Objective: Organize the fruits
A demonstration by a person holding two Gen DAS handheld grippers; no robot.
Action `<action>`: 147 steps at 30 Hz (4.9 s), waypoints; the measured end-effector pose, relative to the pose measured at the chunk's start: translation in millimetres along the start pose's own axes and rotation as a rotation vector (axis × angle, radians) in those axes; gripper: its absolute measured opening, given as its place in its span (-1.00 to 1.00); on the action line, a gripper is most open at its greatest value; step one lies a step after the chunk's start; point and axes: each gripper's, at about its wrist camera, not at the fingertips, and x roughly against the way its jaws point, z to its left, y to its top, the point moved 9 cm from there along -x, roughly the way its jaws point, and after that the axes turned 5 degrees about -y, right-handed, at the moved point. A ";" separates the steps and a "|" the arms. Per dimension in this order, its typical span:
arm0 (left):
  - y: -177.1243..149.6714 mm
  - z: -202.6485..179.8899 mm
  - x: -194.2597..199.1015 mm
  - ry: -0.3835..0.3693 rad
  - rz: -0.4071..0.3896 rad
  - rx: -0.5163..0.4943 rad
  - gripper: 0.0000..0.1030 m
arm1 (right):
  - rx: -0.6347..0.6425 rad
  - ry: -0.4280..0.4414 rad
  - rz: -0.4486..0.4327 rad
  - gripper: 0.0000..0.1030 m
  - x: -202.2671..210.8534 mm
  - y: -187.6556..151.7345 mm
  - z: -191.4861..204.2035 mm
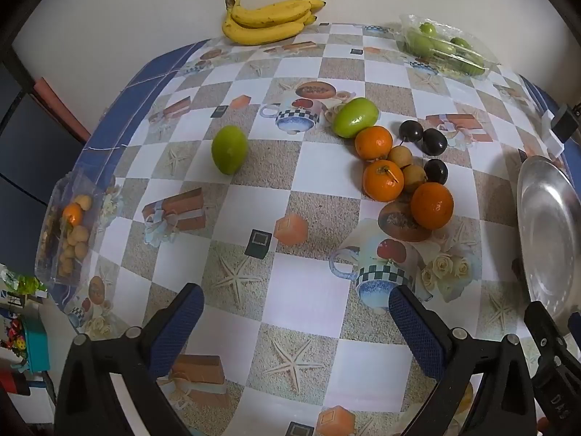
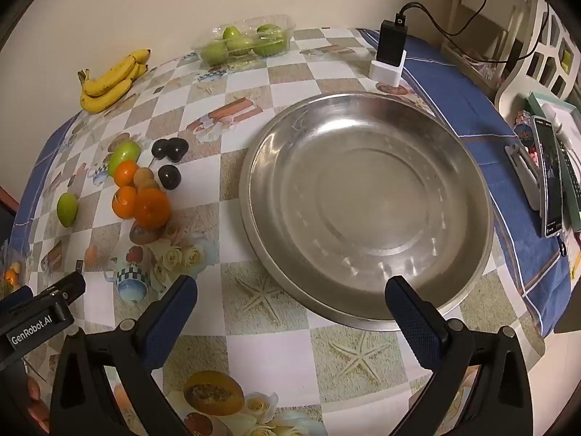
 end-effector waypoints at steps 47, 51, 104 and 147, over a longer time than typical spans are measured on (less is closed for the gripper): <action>2.6 -1.5 0.1 -0.003 -0.017 -0.006 1.00 | 0.000 0.000 0.002 1.00 -0.3 -1.3 0.0; 6.4 1.2 2.9 -0.002 -0.029 -0.004 1.00 | 0.005 -0.001 0.002 1.00 -0.4 -0.5 0.8; 100.3 -12.6 -54.4 -0.278 0.053 0.195 0.97 | 0.099 0.314 0.121 0.78 -53.3 65.4 125.0; 84.8 -47.6 -68.7 -0.411 0.123 0.191 -0.33 | 0.020 0.358 0.144 -0.20 -48.6 60.6 103.1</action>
